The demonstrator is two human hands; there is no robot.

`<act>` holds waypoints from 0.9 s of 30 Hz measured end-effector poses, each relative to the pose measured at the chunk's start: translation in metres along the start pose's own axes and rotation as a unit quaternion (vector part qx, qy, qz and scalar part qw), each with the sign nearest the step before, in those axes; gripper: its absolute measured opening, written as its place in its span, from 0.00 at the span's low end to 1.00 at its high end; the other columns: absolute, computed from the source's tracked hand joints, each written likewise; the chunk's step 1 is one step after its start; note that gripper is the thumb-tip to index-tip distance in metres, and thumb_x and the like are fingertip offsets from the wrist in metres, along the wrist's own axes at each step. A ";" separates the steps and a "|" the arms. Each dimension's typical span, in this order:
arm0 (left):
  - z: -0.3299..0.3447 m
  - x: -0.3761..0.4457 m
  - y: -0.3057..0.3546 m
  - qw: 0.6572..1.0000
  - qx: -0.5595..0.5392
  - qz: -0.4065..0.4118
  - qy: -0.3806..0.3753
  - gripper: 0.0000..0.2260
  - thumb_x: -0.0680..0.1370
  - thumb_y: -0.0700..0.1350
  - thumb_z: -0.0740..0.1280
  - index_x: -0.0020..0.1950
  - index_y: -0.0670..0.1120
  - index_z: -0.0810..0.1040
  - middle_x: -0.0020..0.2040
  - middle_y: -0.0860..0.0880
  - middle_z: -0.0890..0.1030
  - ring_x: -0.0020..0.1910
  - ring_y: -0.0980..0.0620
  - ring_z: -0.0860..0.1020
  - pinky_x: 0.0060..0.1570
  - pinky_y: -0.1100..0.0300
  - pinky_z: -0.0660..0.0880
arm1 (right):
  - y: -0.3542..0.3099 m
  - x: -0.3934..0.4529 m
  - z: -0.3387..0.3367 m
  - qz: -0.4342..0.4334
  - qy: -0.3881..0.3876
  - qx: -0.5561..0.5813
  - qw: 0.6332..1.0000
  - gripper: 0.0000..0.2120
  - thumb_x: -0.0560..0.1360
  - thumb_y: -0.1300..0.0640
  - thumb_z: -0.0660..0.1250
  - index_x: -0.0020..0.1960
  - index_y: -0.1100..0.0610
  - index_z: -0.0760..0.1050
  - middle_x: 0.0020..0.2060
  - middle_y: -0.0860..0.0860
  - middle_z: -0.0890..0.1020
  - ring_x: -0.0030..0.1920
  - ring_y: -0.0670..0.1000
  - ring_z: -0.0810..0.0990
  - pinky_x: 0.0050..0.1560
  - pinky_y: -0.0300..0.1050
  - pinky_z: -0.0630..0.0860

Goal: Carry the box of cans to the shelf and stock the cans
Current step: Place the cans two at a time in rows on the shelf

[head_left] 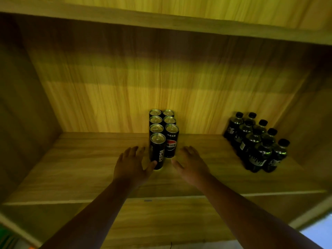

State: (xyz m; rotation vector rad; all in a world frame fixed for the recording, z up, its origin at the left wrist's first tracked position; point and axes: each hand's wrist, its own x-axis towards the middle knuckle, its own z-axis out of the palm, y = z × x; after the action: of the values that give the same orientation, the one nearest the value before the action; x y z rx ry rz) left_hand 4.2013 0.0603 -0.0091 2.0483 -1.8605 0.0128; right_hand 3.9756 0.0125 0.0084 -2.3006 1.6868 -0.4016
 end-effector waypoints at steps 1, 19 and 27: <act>0.000 -0.003 -0.004 1.000 0.025 0.009 -0.006 0.38 0.73 0.73 0.47 0.78 0.53 0.57 0.77 0.46 0.63 0.76 0.44 0.60 0.72 0.45 0.62 | -0.001 -0.006 -0.002 -0.019 0.003 -0.038 0.999 0.33 0.79 0.35 0.55 0.79 0.48 0.55 0.80 0.49 0.55 0.79 0.53 0.50 0.74 0.53 0.59; 0.014 -0.107 0.102 0.996 0.087 0.008 0.036 0.36 0.74 0.70 0.47 0.77 0.53 0.62 0.79 0.47 0.59 0.79 0.45 0.54 0.75 0.43 0.54 | 0.073 -0.116 -0.013 -0.098 0.010 -0.093 0.991 0.34 0.79 0.33 0.51 0.80 0.48 0.51 0.81 0.50 0.49 0.80 0.53 0.45 0.78 0.53 0.47; 0.070 -0.186 0.195 0.998 0.060 -0.027 0.013 0.36 0.75 0.71 0.48 0.78 0.54 0.59 0.79 0.47 0.60 0.79 0.46 0.55 0.75 0.45 0.56 | 0.168 -0.197 -0.011 -0.146 -0.025 -0.096 0.984 0.36 0.78 0.32 0.50 0.80 0.49 0.51 0.80 0.51 0.50 0.80 0.53 0.47 0.77 0.55 0.53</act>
State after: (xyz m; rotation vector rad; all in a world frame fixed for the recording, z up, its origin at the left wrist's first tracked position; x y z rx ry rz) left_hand 3.9736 0.2078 -0.0697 2.1670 -1.8272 0.1396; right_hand 3.7662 0.1506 -0.0563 -2.6869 1.4214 -0.2440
